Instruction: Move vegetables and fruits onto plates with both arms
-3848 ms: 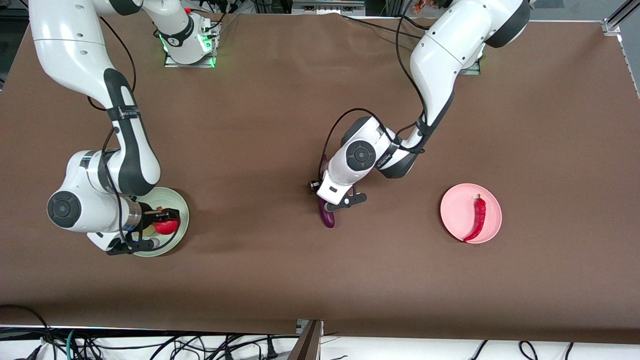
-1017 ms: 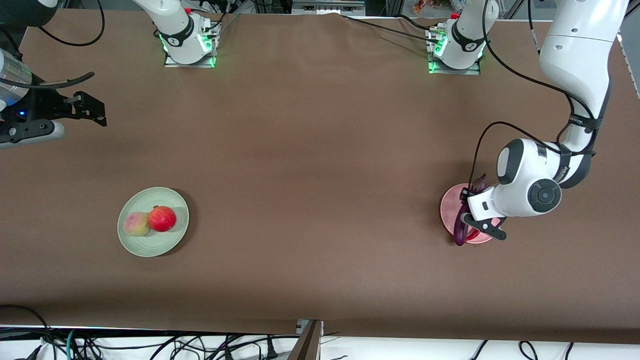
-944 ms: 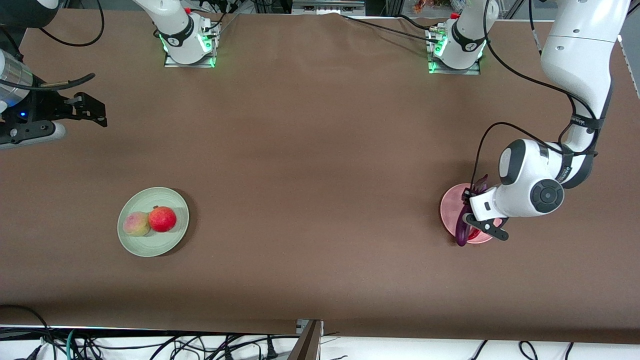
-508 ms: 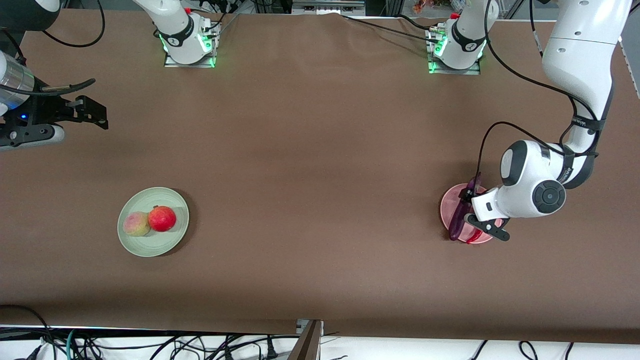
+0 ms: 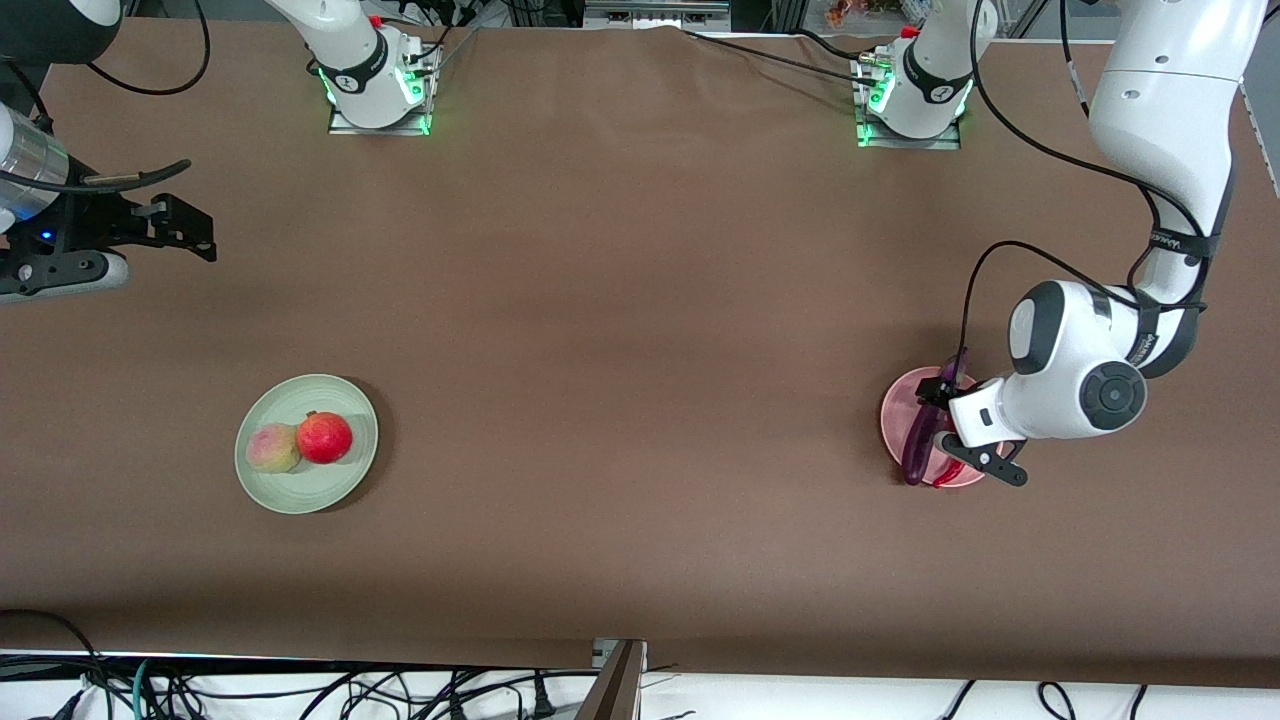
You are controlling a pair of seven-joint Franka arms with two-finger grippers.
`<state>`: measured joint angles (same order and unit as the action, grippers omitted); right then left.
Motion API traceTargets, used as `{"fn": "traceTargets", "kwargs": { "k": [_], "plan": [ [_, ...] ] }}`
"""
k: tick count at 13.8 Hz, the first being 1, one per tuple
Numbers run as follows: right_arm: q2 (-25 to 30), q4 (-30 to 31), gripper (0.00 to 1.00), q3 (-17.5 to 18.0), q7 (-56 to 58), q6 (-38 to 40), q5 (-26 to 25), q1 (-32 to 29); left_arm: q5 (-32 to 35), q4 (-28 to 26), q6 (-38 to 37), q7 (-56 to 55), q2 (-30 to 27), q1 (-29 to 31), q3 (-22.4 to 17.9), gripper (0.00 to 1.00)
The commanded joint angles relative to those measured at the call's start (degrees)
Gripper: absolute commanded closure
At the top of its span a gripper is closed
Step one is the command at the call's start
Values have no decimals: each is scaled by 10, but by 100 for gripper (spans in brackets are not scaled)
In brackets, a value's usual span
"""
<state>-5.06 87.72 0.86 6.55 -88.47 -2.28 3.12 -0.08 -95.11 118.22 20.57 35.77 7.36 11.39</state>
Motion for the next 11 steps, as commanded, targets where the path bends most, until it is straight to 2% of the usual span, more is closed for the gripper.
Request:
{"fn": "traceTargets", "kwargs": {
  "k": [1,5,11],
  "plan": [
    [-4,-5,0,5,-7,-2,1,-6,-45,21,-53,1,-10,11,4,0],
    [-8,-15,0,6,-7,-2,2,-5,-45,24,-128,-40,-77,10,6,0],
    [-12,-18,0,6,-7,-2,1,-4,-35,24,-235,-74,-226,5,7,0]
  ]
}}
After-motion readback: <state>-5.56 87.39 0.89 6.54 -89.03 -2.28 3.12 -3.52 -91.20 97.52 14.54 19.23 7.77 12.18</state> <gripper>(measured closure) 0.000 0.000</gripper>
